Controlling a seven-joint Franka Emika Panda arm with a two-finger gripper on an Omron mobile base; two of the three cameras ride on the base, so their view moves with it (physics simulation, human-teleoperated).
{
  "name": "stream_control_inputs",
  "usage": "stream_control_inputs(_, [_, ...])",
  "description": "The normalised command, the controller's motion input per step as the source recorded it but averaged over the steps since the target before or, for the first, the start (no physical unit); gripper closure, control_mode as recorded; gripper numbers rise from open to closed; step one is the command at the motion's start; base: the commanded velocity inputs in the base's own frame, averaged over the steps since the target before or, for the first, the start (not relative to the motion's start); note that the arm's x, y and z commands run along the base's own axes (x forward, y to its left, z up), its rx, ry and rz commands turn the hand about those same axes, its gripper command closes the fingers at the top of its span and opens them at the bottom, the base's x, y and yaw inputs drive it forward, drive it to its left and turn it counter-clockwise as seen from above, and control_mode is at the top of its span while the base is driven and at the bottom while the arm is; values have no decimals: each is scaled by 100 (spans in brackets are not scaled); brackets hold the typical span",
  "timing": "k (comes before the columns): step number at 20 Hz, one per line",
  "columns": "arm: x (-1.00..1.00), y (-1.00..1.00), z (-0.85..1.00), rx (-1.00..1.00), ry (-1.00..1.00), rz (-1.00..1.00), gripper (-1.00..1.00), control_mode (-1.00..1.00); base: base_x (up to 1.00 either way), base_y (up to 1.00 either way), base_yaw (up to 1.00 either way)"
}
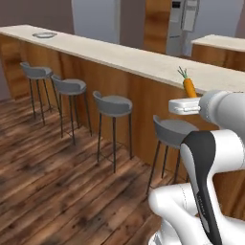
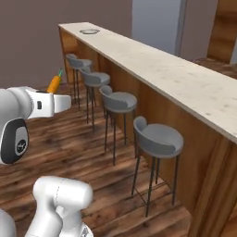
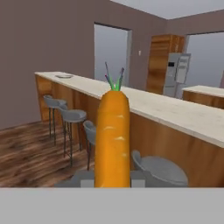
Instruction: Take the cheese, chicken drumstick, and carrot from the fridge and place them on the plate on the dining counter to create an appetizer plate.
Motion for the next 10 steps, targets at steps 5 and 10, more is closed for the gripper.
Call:
stream_control_inputs(5, [0, 0, 0, 0, 0, 0, 100, 100, 41, 100, -51])
stream_control_inputs(10, [0, 0, 0, 0, 0, 0, 100, 100, 41, 100, -51])
